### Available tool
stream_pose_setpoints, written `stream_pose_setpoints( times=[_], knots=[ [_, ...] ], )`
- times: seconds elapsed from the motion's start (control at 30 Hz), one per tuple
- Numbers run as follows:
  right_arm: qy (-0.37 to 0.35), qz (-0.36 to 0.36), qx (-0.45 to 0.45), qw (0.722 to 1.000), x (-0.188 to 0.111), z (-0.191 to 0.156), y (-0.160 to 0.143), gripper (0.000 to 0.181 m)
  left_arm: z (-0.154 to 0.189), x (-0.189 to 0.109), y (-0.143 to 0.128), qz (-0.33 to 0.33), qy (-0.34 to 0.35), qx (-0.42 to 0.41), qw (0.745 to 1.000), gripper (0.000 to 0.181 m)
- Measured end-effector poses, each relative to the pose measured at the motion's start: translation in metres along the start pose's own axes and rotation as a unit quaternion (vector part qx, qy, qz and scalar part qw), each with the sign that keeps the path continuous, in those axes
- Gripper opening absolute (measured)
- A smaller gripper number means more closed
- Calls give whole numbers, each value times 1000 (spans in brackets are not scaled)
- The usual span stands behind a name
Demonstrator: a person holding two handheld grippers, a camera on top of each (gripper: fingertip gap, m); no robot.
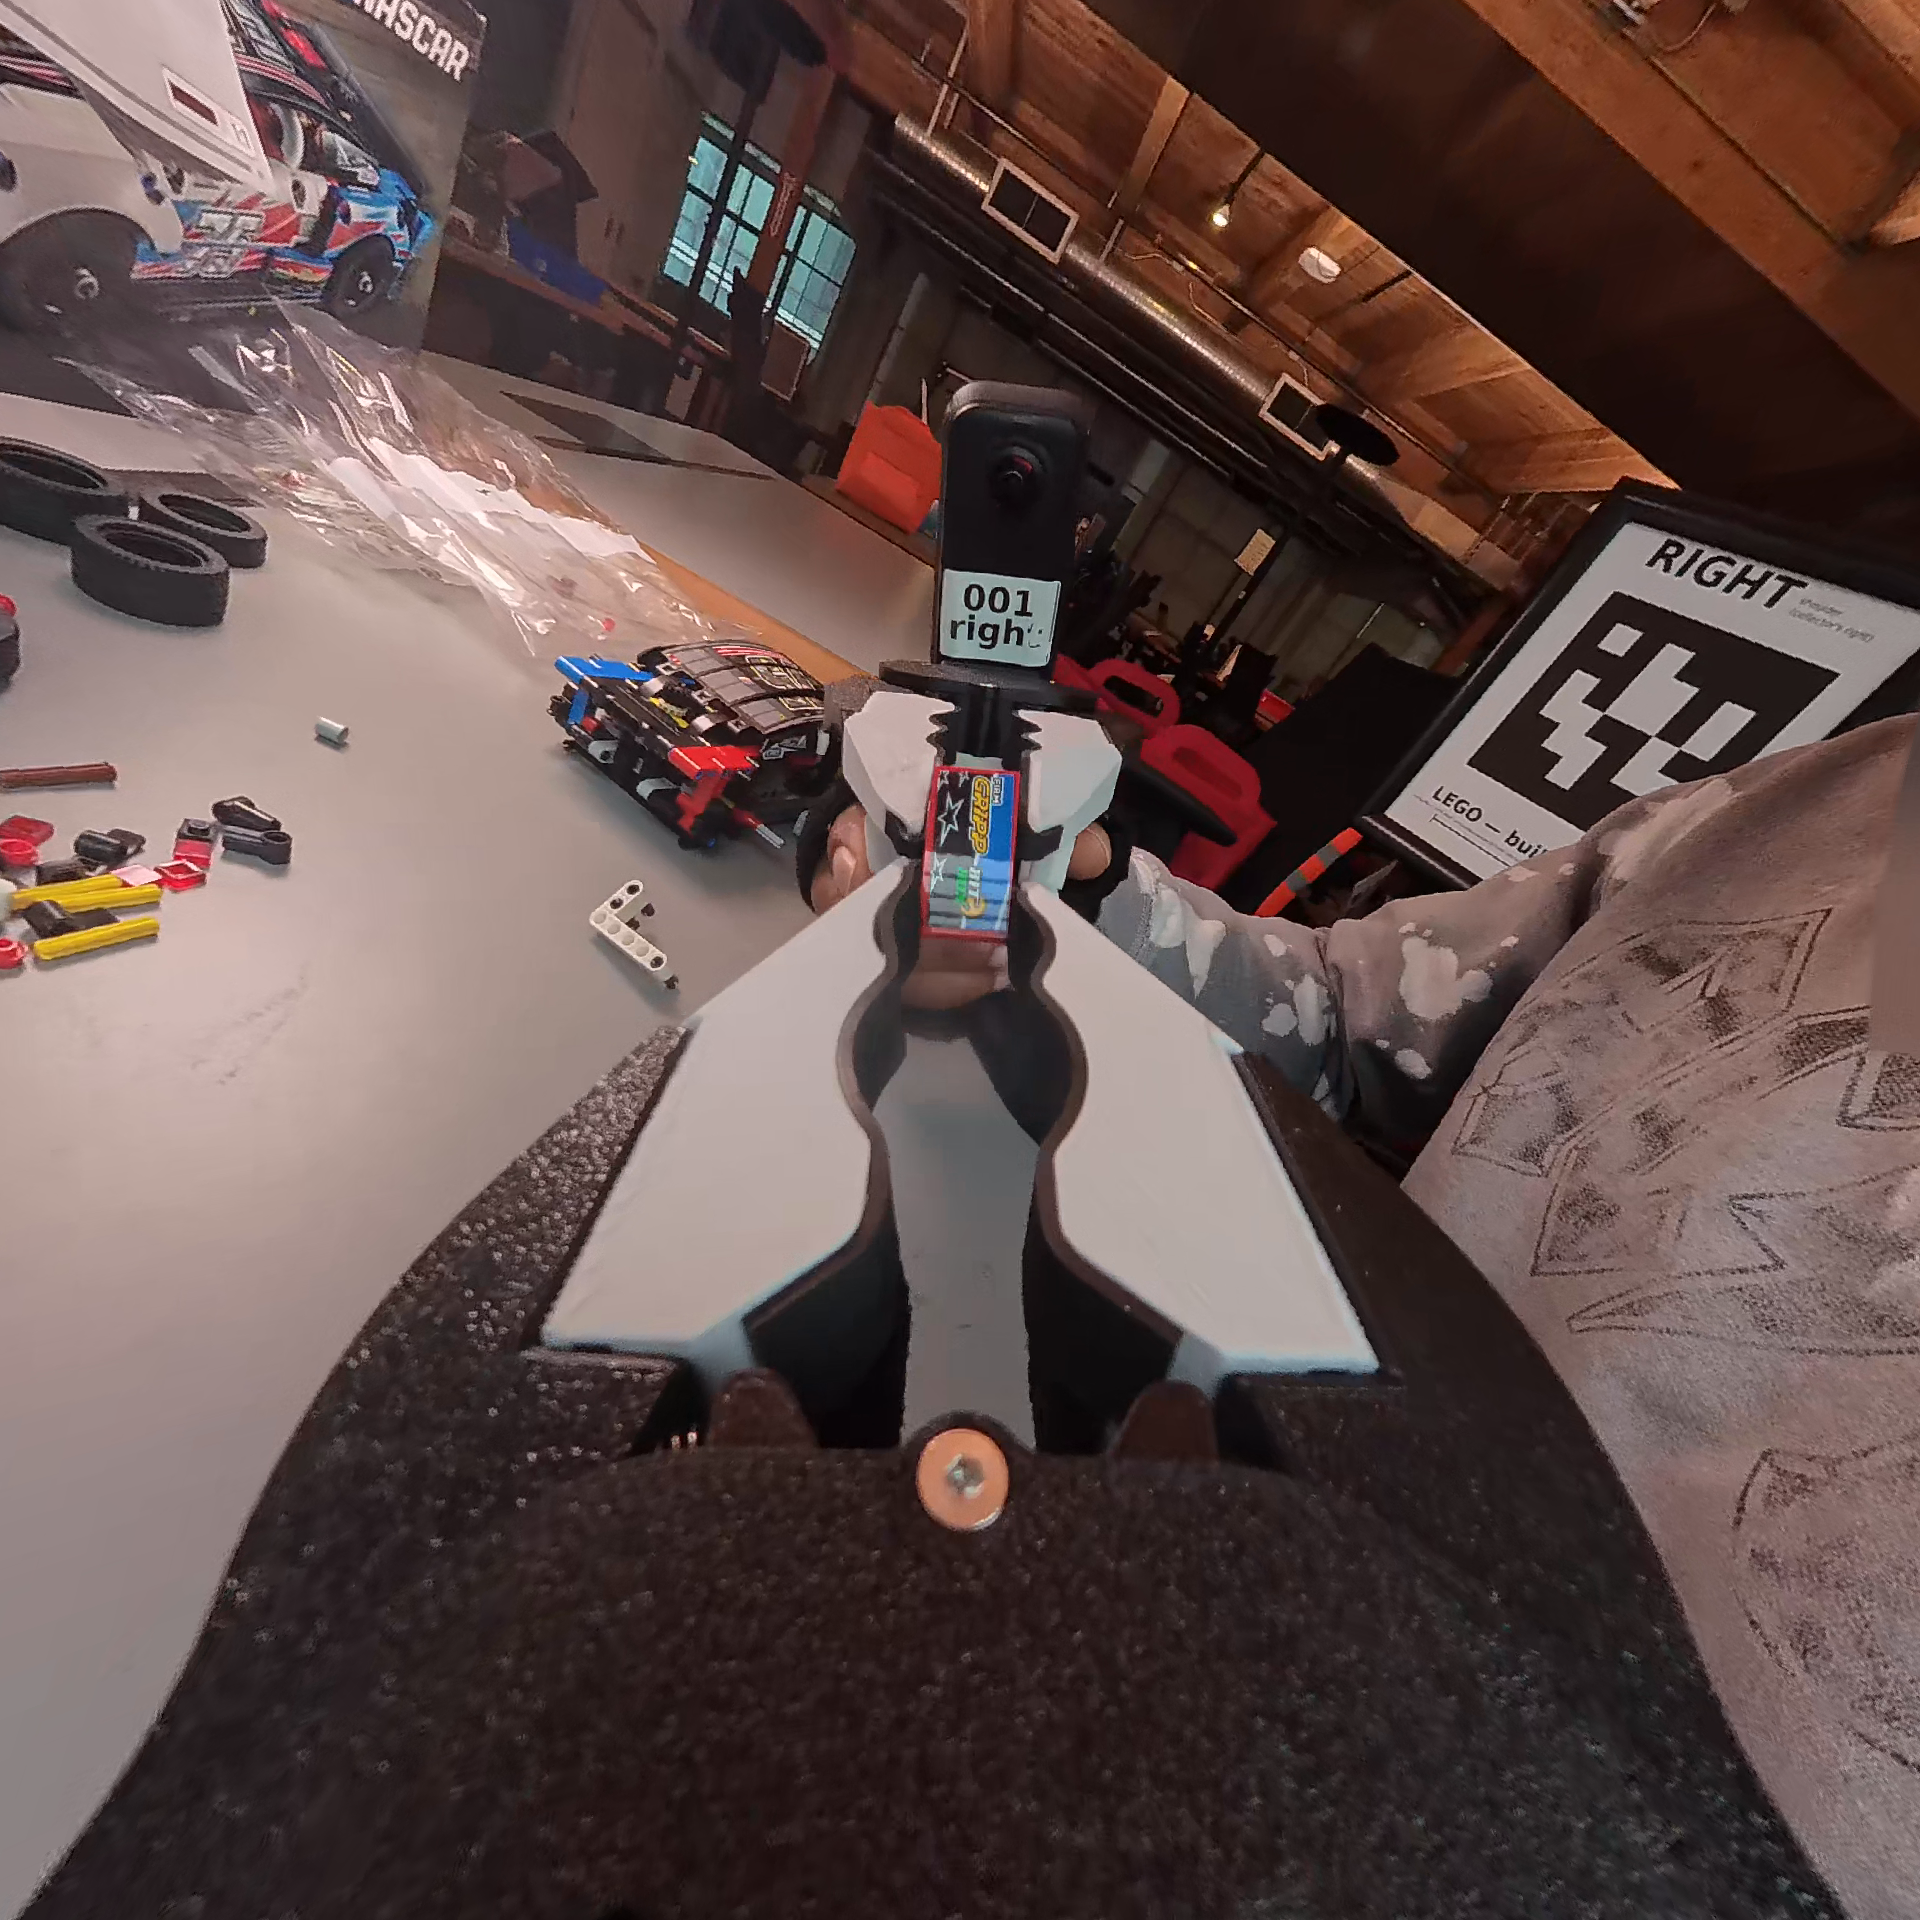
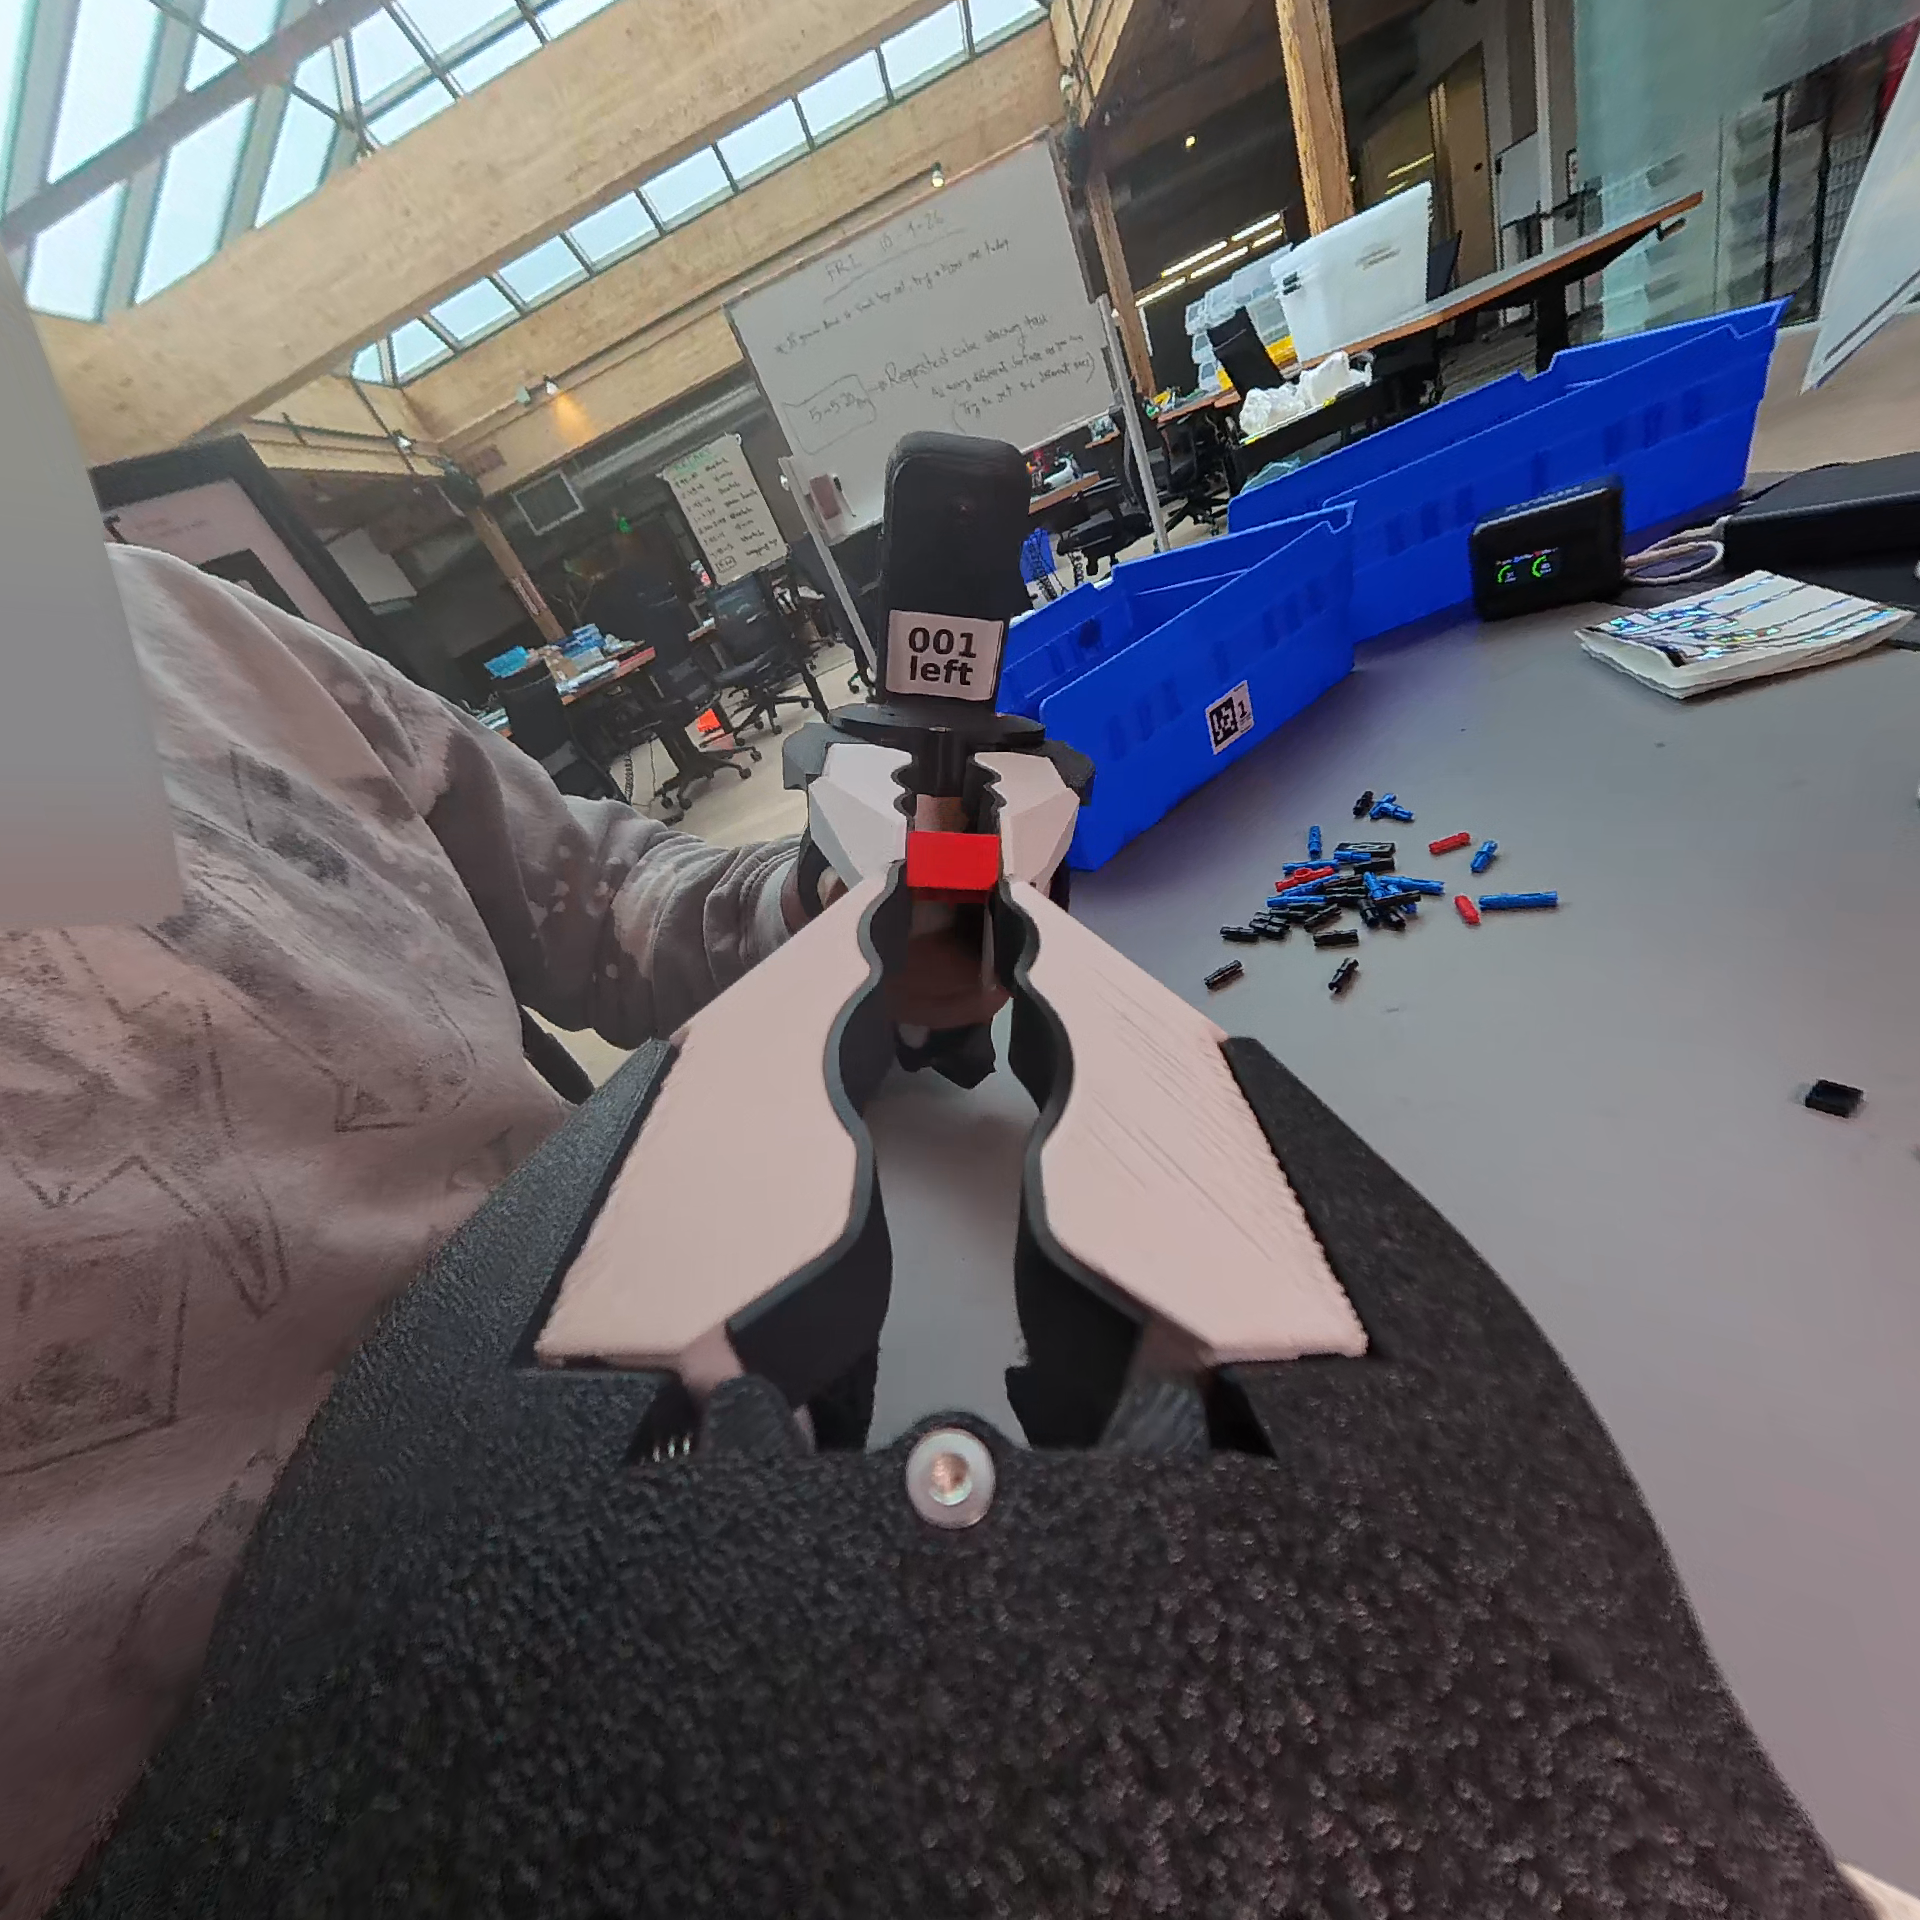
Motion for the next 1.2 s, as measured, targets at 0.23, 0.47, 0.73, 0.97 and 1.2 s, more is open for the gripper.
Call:
stream_pose_setpoints(
  times=[0.23, 0.47, 0.73, 0.97, 1.2],
  knots=[
    [15, -49, -31, 998, -3, -6, -5, 15, 4, -2, 3, 3, -27, -19, 999, 12],
    [-50, -131, -65, 988, -21, 5, -20, 0, -15, -35, 41, 104, -15, -63, 992, 9],
    [-27, 38, -32, 998, 4, -1, 8, 30, -6, -15, 18, 60, -27, -42, 997, 13],
    [-11, 35, -18, 999, 6, -3, 3, 16, -1, -7, 8, 45, -30, -18, 998, 14],
    [-30, -133, -102, 985, 5, -13, -13, 16, 1, -4, -11, -84, -44, 51, 994, 23]
  ],
)
Point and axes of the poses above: each gripper's, where its closed fingertips meet, x out along the fingers, y out of its top, z = x × y across the jaws, the point moved 6 cm from there along -x, back along the fingers, and after that the axes turned 13 degrees about y, right-handed, at the moved point
